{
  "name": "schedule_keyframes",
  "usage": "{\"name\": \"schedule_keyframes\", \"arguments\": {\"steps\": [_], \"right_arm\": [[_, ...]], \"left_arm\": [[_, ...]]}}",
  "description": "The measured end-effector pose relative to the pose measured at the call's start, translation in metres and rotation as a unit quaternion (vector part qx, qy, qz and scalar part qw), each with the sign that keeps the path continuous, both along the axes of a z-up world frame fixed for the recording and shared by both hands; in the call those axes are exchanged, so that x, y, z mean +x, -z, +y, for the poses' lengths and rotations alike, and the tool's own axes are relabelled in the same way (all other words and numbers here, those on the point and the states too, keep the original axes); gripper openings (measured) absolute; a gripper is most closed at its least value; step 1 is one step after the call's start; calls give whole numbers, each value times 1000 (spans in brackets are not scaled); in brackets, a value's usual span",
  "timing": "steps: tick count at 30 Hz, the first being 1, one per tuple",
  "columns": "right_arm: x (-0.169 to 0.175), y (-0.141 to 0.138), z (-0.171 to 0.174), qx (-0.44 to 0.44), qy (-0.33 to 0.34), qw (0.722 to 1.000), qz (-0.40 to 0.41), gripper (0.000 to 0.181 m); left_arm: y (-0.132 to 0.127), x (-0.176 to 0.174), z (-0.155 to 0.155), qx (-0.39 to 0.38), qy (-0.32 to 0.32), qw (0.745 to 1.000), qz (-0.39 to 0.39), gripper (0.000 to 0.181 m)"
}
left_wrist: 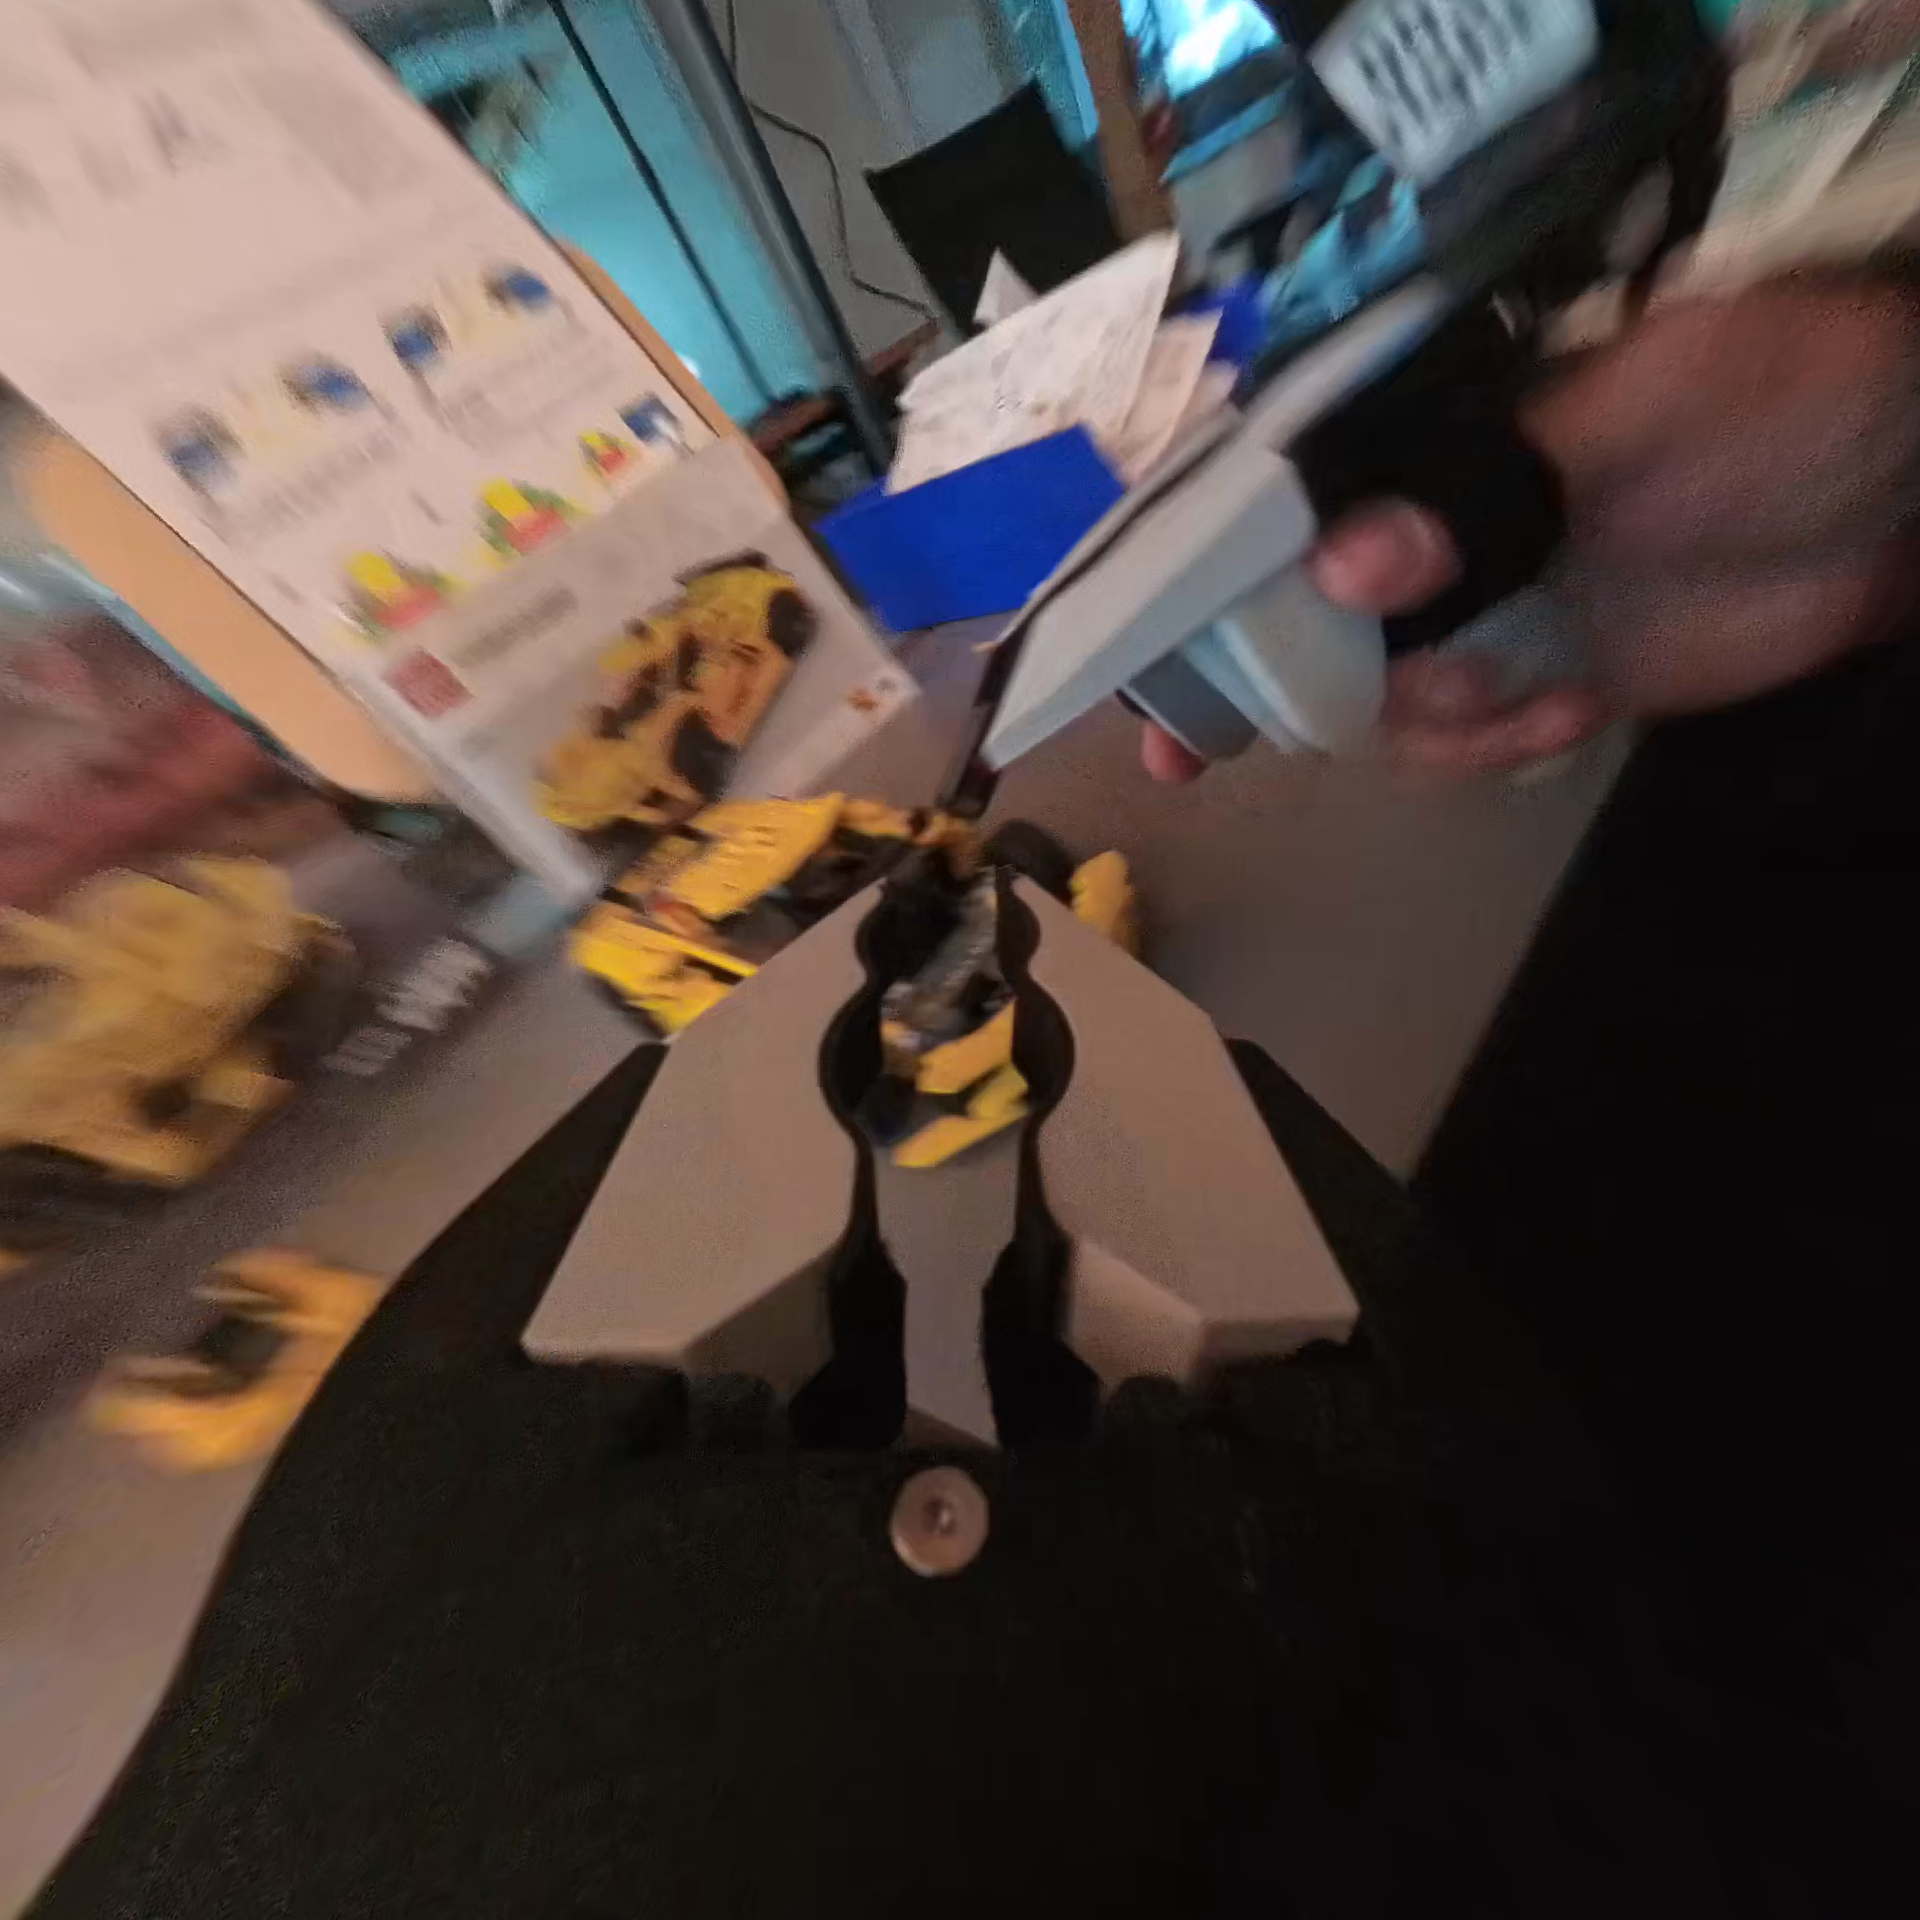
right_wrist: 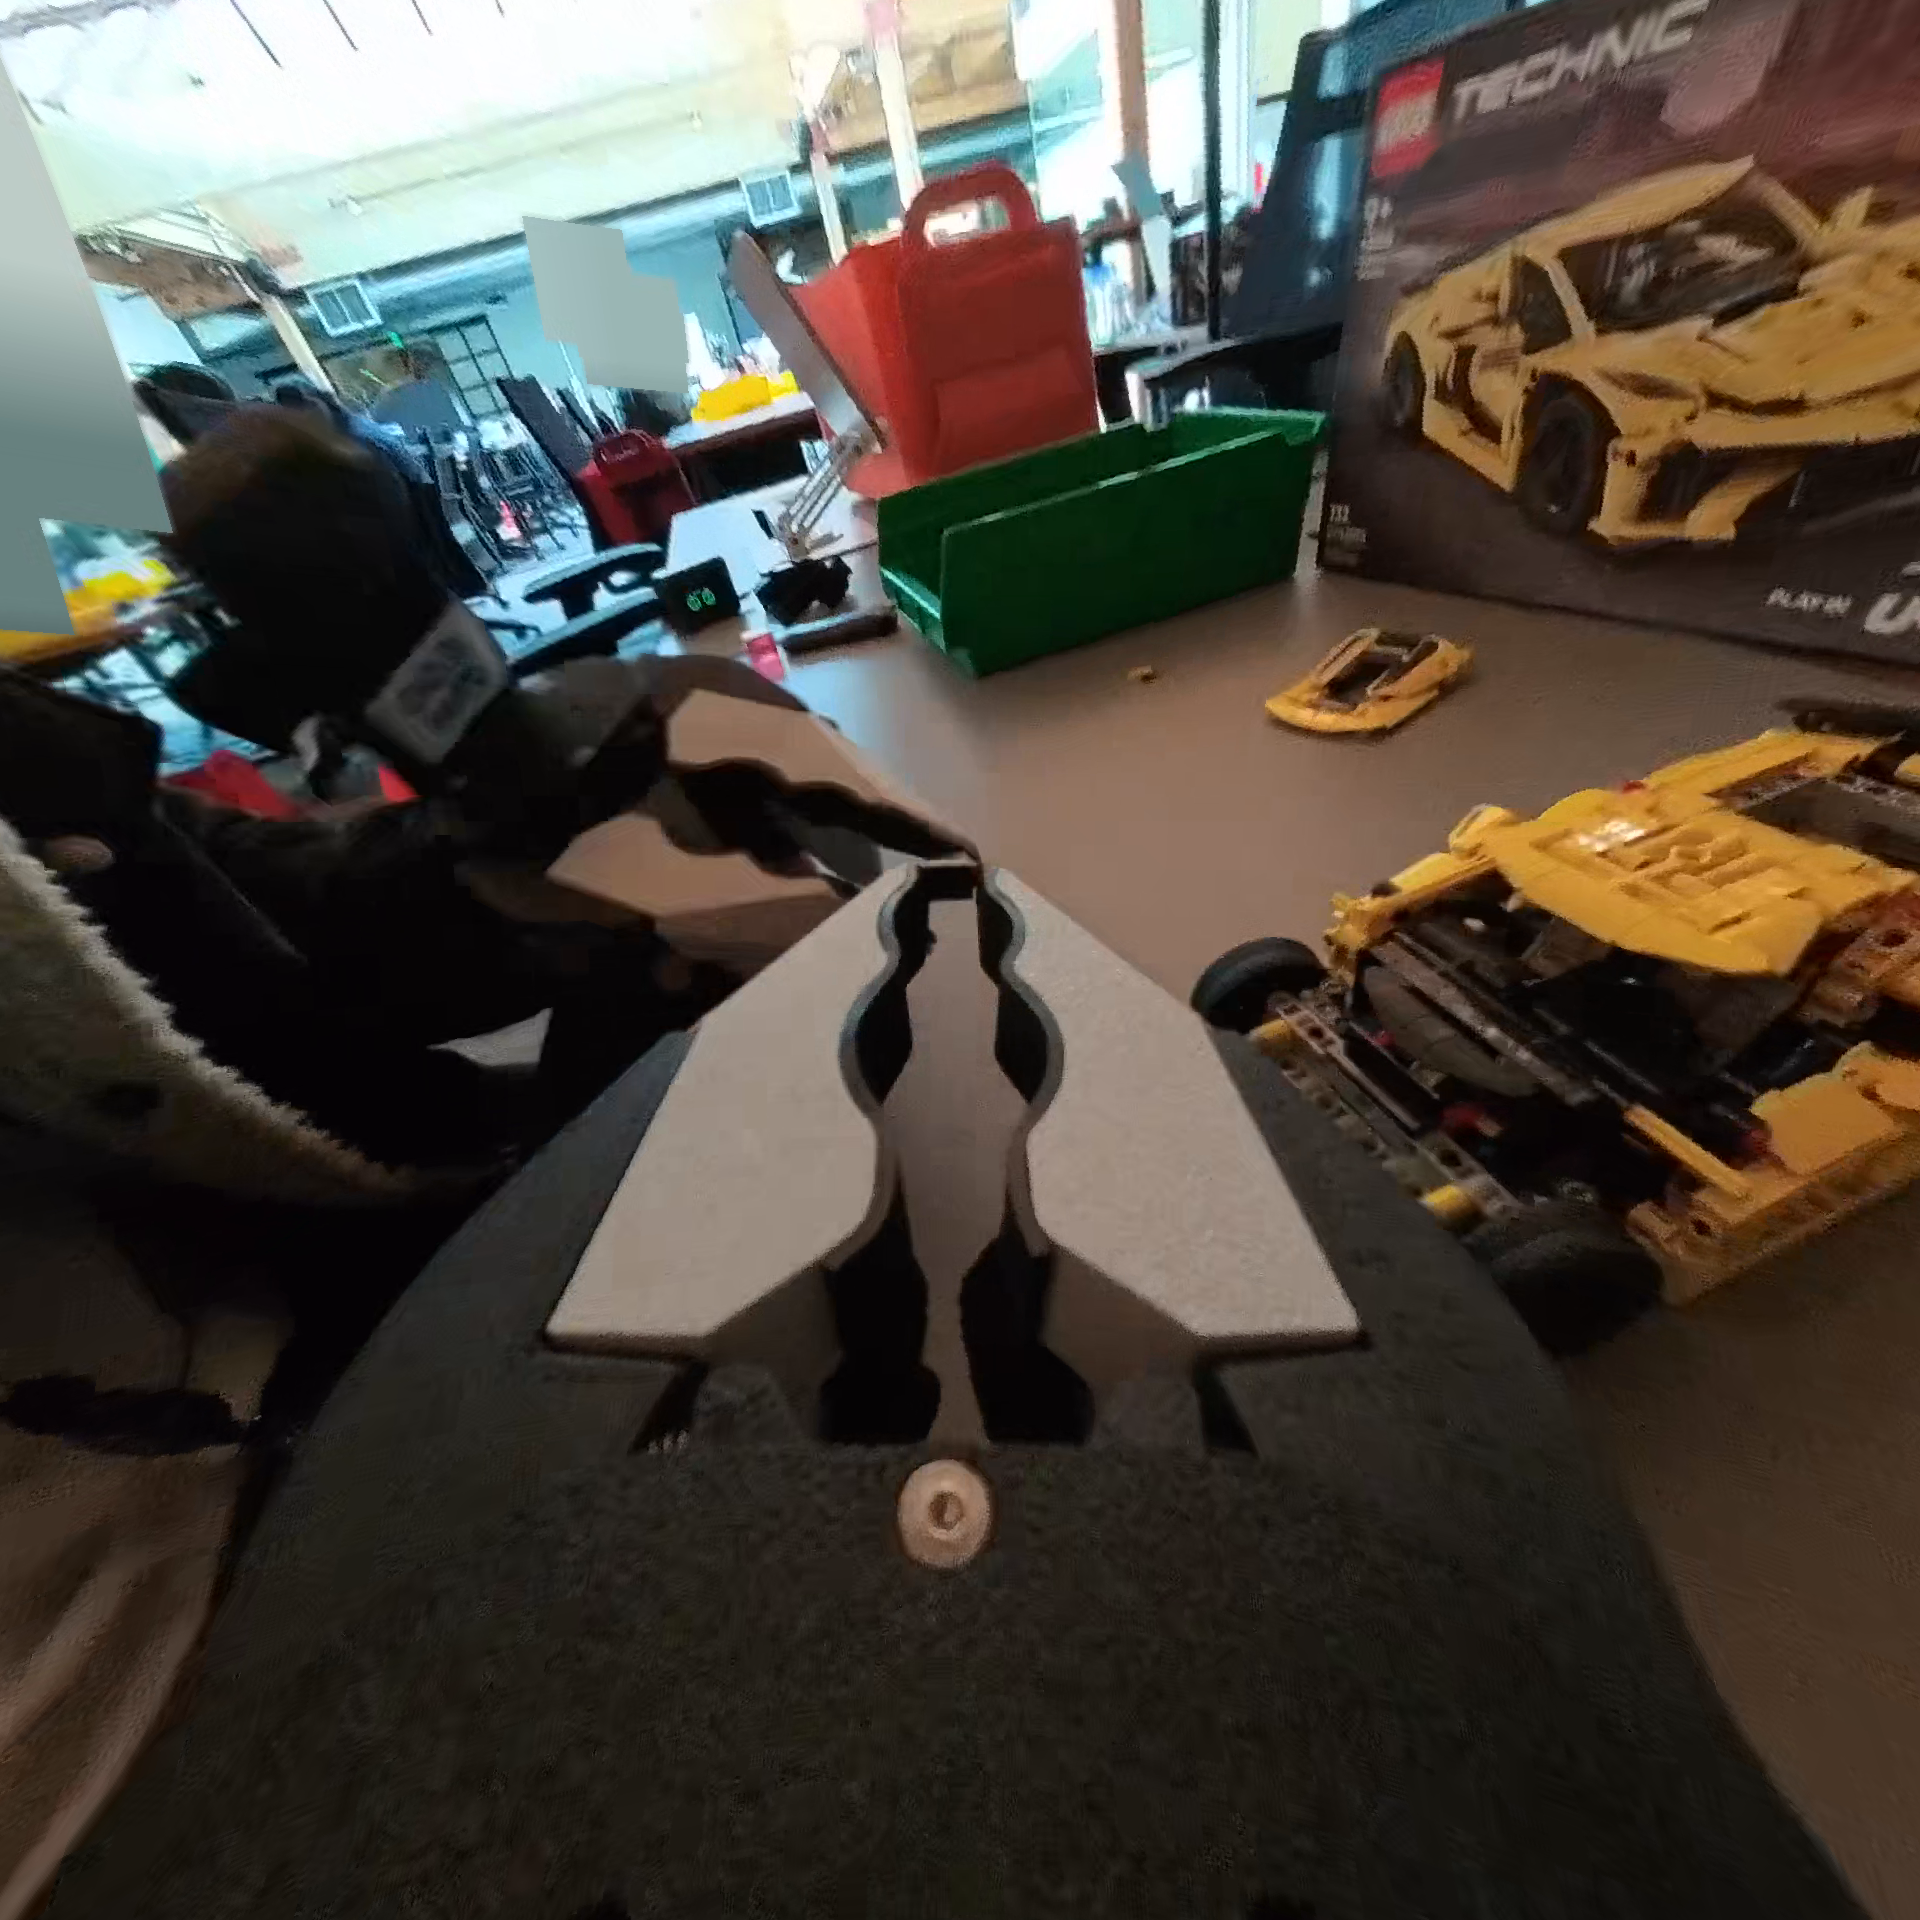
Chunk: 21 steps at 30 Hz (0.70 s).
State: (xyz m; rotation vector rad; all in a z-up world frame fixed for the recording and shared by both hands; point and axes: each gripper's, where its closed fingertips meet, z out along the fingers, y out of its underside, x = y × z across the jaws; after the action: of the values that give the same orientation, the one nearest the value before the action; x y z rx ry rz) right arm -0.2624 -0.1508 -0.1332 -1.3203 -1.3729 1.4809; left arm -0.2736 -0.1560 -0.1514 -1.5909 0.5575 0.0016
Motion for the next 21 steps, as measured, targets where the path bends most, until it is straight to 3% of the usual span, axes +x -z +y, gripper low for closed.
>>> {"name": "schedule_keyframes", "arguments": {"steps": [1,2,4,6,7,8,10,14,18,21], "right_arm": [[3,-3,1,19,-2,1000,18,8],[6,-6,0,54,-4,998,40,8],[10,-17,-7,106,-8,990,94,8],[11,-21,-18,116,-27,987,109,7],[9,-19,-20,121,-30,987,106,8],[8,-15,-22,128,-32,986,99,8],[6,-13,-29,132,-46,985,96,8],[3,-10,-35,151,-52,983,93,8],[4,-10,-39,166,-58,980,97,8],[5,-10,-40,170,-60,979,98,8]], "left_arm": [[-3,1,-2,-42,46,993,-100,21],[-9,2,-4,-81,93,970,-208,22],[-25,5,-12,-149,205,875,-412,25],[-37,7,-21,-205,301,768,-527,30],[-40,5,-23,-220,325,734,-554,30],[-40,5,-22,-231,332,716,-569,30],[-37,7,-22,-252,338,699,-577,30],[-32,19,-29,-283,358,690,-562,30],[-32,18,-30,-301,369,658,-584,10],[-31,19,-31,-298,369,666,-577,7]]}}
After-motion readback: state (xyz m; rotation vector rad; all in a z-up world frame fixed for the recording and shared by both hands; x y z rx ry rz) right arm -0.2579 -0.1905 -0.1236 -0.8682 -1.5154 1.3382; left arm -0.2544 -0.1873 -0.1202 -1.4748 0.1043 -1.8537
